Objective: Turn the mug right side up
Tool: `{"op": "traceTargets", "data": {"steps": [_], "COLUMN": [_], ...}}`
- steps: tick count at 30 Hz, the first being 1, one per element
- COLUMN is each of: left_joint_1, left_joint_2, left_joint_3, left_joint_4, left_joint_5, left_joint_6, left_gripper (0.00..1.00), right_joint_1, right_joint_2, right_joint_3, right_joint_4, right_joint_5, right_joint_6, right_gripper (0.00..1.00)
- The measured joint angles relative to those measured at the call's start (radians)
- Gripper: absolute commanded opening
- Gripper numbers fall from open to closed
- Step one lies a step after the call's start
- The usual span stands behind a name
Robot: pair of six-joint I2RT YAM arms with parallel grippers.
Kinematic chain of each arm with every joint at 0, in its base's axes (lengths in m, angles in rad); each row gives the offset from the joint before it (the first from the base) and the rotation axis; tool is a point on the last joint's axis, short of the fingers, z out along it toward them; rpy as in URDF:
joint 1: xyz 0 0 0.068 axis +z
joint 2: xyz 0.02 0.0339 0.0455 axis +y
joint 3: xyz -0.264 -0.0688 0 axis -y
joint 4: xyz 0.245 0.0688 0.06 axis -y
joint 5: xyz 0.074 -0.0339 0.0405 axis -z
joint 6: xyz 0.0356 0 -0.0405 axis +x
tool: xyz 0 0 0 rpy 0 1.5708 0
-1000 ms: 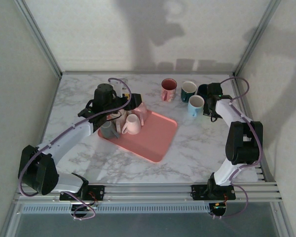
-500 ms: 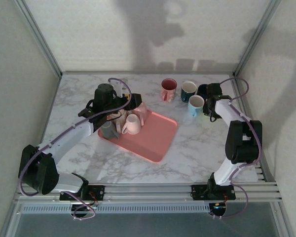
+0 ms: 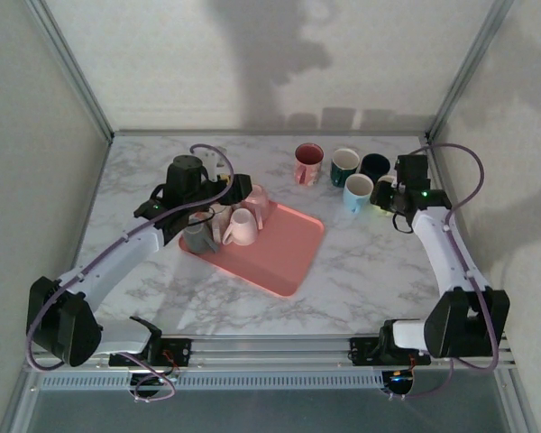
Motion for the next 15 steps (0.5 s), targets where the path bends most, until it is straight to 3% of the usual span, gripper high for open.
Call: {"op": "traceTargets", "data": {"steps": [9,15], "left_joint_1": [-0.001,-0.010], "left_joint_2": [-0.080,-0.131], "left_joint_3": [0.000,-0.022], "left_joint_4": [-0.235,-0.338], "left_joint_5": [-0.094,-0.145], "left_joint_6": [0.069,0.077], "left_gripper": [0.68,0.65], "right_joint_1": [0.038,0.075], "right_joint_2": [-0.049,-0.060], "right_joint_3": [0.001,0.001], "right_joint_4": [-0.064,-0.090], "right_joint_5": [-0.347,-0.480], "right_joint_6": [-0.035,0.003], "right_gripper": [0.50,0.48]}}
